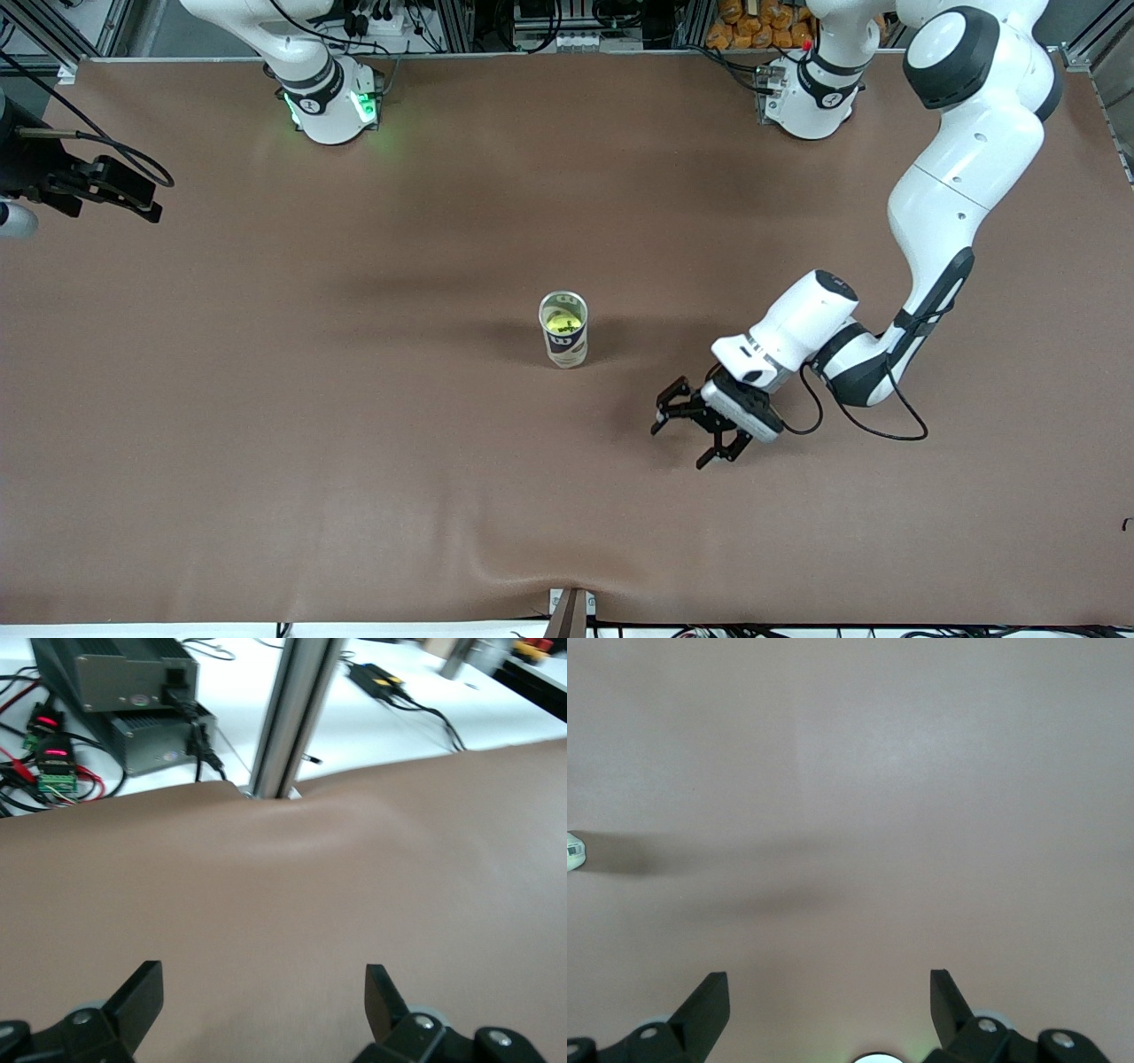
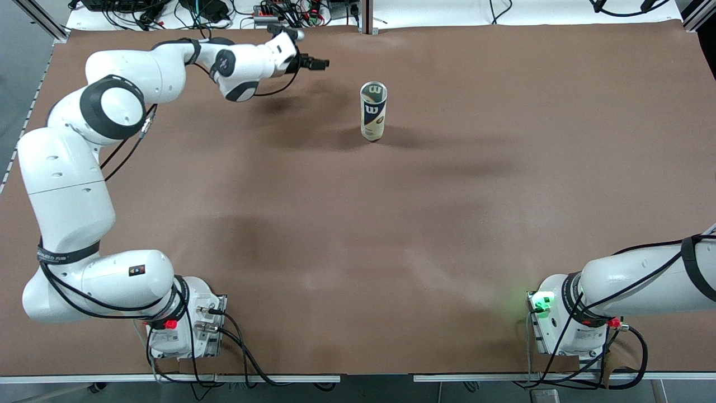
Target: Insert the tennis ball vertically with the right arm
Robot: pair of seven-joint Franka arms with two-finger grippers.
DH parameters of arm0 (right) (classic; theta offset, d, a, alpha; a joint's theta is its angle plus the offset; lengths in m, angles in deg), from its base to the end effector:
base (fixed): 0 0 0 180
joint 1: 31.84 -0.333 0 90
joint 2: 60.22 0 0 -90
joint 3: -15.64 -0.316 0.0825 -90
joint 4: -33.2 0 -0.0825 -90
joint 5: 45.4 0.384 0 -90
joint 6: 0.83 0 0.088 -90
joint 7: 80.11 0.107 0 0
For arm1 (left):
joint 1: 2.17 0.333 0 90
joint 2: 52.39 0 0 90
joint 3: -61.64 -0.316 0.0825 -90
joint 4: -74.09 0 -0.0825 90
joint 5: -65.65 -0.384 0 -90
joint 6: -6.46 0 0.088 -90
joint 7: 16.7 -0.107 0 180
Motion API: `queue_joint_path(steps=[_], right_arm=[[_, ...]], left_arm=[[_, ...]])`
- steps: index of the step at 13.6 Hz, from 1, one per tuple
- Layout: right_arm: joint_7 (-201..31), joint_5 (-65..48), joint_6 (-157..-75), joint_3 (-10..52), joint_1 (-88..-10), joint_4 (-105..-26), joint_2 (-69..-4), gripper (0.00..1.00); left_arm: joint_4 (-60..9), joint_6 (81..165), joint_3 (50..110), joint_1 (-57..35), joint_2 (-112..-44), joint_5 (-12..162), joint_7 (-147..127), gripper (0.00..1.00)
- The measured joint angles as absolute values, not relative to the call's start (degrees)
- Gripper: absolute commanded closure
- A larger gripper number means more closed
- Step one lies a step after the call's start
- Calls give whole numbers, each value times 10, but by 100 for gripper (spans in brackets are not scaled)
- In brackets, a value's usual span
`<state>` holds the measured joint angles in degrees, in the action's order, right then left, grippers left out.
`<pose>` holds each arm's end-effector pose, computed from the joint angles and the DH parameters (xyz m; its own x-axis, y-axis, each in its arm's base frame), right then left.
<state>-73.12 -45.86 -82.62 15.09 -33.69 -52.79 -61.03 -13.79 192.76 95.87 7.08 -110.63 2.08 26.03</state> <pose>0.5348 0.0215 0.6526 0.9950 -0.0812 -0.0577 -0.0805 -0.9966 0.0153 0.6624 -0.2847 0.2254 0.6637 -0.1210 0.7381 -0.4823 -0.8235 0.2987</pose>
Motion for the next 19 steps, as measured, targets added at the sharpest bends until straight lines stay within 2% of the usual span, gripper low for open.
queue_joint_path(steps=[4,8,10,14,19], right_arm=[[-736,-456,-827,150,-337,-528,-610,0],[-757,-453,-834,150,-337,-528,-610,0],[-759,-453,-834,150,-337,-528,-610,0],[-759,-453,-837,150,-337,-528,-610,0],[-759,-453,-839,150,-337,-528,-610,0]], left_arm=[[-31,1774,948,-46,-1106,206,263,0],[0,1720,947,-58,-1100,308,266,0],[5,1665,950,-59,-1080,345,266,0],[8,1561,949,-58,-998,410,266,0],[6,1307,923,-54,-852,532,266,0]])
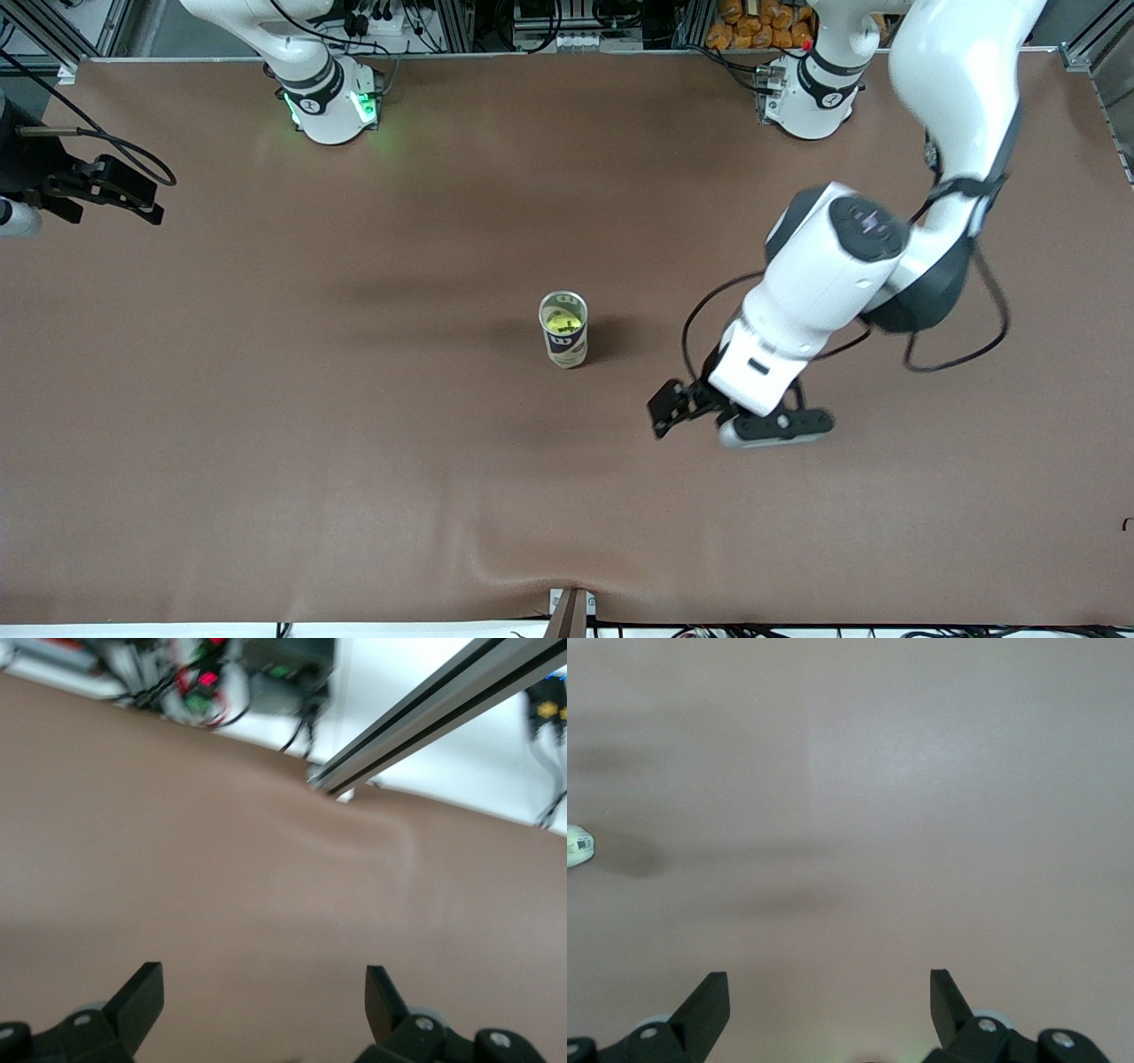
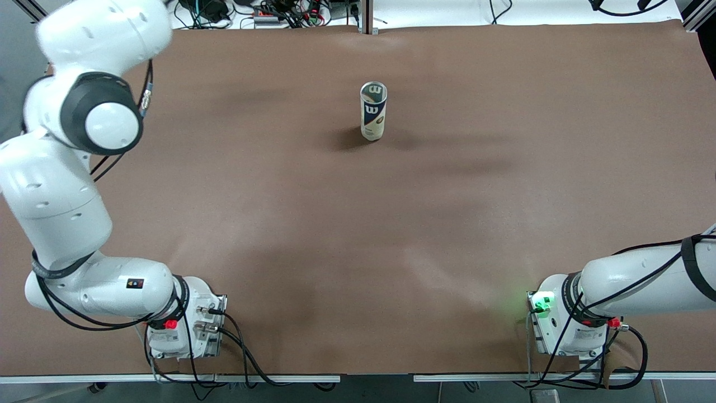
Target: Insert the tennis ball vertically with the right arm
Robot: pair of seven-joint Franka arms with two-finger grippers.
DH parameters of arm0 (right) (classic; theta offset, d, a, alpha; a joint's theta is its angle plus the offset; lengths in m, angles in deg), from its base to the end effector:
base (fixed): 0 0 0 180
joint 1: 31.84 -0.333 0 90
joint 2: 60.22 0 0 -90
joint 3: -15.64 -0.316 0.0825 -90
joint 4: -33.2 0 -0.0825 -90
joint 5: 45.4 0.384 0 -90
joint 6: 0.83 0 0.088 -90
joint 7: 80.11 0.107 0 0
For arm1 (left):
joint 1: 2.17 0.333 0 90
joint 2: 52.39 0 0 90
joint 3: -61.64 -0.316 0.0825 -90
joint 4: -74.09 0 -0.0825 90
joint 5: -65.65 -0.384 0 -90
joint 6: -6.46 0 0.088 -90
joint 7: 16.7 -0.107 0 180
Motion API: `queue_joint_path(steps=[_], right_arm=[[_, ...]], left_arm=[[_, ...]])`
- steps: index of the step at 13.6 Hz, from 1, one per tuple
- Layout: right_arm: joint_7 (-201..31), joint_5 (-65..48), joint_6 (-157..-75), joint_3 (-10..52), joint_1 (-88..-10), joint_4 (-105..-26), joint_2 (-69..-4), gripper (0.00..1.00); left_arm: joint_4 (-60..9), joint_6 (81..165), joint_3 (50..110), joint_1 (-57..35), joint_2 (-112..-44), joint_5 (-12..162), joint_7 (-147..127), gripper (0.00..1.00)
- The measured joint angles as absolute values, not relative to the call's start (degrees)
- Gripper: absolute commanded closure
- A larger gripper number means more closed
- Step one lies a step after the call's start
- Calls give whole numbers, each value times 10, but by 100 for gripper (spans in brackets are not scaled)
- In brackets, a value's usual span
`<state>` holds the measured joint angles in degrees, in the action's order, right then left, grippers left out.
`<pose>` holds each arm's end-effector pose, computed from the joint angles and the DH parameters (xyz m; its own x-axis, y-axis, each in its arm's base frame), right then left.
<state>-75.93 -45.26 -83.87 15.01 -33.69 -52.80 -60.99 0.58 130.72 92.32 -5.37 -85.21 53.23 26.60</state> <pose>0.5374 0.0236 0.6539 0.9988 -0.0294 -0.0383 -0.0294 -0.9996 0.0005 0.6695 -0.3193 0.4918 0.9455 0.2328 0.2275 0.1569 -0.9383 0.3083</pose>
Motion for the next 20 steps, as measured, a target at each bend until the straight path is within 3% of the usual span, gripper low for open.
queue_joint_path(steps=[3,9,12,15,20], right_arm=[[-759,-452,-839,150,-337,-528,-609,0],[-760,-452,-840,151,-337,-528,-609,0],[-760,-452,-840,151,-337,-528,-609,0],[-760,-450,-840,151,-337,-528,-609,0],[-760,-446,-840,151,-337,-528,-609,0]], left_arm=[[-21,1157,872,-54,-745,558,230,0],[-78,966,754,-50,-574,645,87,0],[-146,947,684,-46,-494,670,-13,0],[-213,947,671,-33,-432,672,-53,0],[-248,947,659,-31,-402,672,-72,0]])
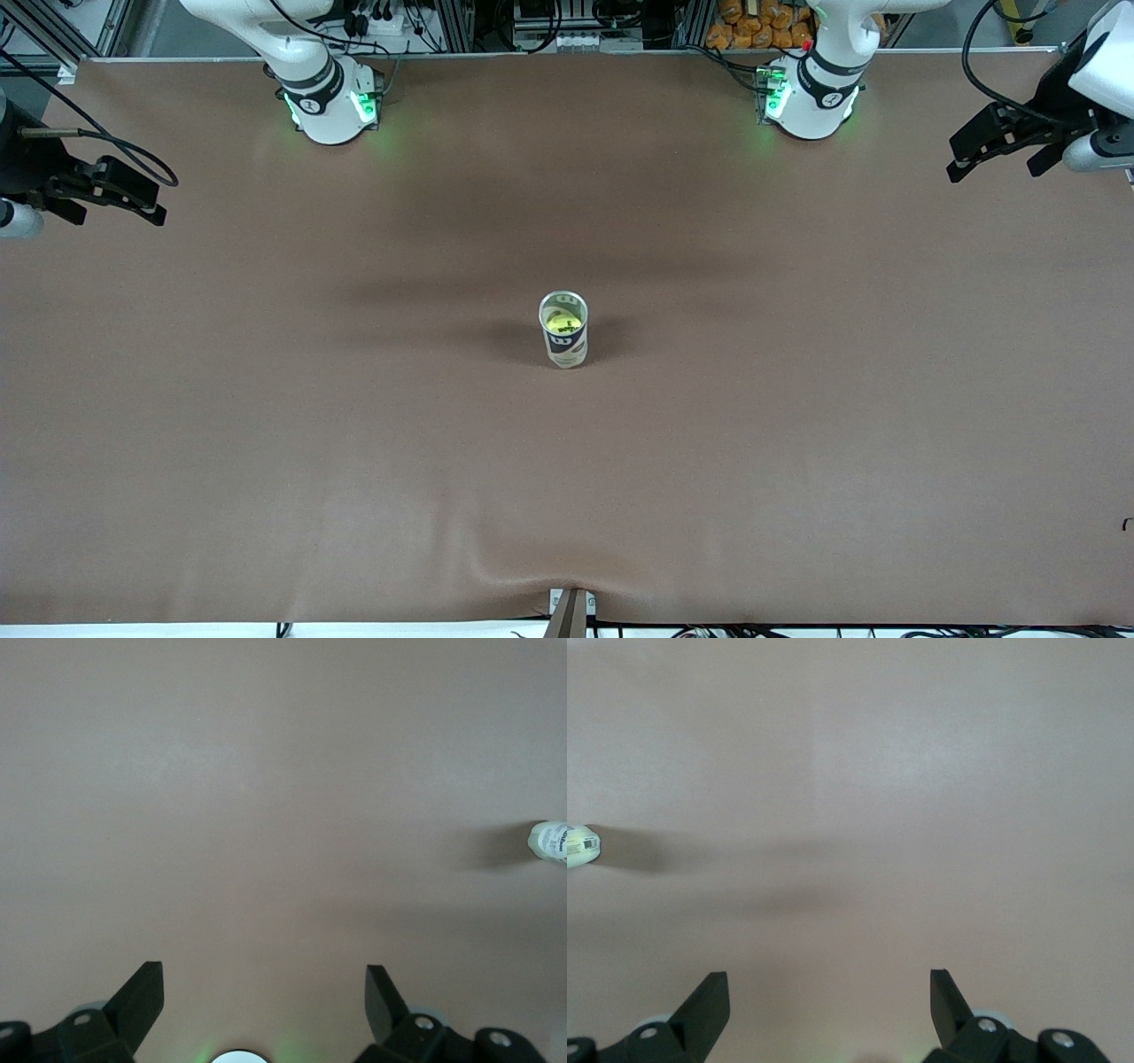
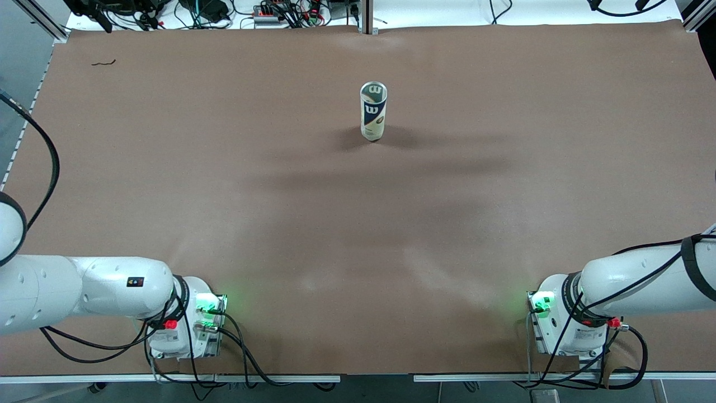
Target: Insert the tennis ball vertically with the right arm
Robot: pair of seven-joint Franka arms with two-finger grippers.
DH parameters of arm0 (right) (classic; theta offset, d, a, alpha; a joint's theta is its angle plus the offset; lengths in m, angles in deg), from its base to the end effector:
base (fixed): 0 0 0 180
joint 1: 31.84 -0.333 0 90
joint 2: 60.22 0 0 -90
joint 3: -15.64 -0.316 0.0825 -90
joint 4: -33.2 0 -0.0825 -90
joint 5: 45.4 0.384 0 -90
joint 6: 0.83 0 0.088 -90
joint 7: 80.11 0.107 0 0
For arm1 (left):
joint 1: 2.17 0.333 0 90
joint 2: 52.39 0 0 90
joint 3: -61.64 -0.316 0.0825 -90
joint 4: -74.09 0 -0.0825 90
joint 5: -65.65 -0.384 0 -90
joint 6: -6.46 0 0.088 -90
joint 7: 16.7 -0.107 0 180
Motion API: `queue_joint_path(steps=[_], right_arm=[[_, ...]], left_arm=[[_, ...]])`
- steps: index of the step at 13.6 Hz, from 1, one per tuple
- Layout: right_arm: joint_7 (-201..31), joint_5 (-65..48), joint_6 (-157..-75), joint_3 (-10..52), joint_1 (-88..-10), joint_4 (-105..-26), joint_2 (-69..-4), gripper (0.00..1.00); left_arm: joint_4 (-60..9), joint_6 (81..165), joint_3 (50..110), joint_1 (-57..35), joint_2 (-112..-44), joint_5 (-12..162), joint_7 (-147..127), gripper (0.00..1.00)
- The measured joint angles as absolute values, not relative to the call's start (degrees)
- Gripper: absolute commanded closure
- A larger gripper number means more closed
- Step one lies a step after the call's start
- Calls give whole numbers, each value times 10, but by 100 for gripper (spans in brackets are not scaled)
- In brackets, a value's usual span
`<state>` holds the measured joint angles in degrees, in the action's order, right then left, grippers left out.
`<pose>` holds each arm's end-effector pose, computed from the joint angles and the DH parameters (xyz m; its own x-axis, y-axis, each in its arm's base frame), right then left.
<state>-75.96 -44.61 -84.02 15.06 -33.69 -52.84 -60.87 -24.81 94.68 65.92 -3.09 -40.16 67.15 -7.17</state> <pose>0.5383 0.0245 0.6527 0.9988 -0.0284 -0.0393 -0.0289 -0.9995 -0.0108 0.4807 -0.0510 0.6591 0.9968 0.0760 0.0244 0.0756 -0.9970 0.0146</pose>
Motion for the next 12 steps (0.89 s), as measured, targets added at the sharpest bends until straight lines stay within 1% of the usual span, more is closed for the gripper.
queue_joint_path(steps=[6,12], right_arm=[[-760,-446,-840,151,-337,-528,-609,0],[-760,-446,-840,151,-337,-528,-609,0]], left_arm=[[-255,936,659,-31,-391,672,-100,0],[-220,891,658,-30,-400,672,-101,0]])
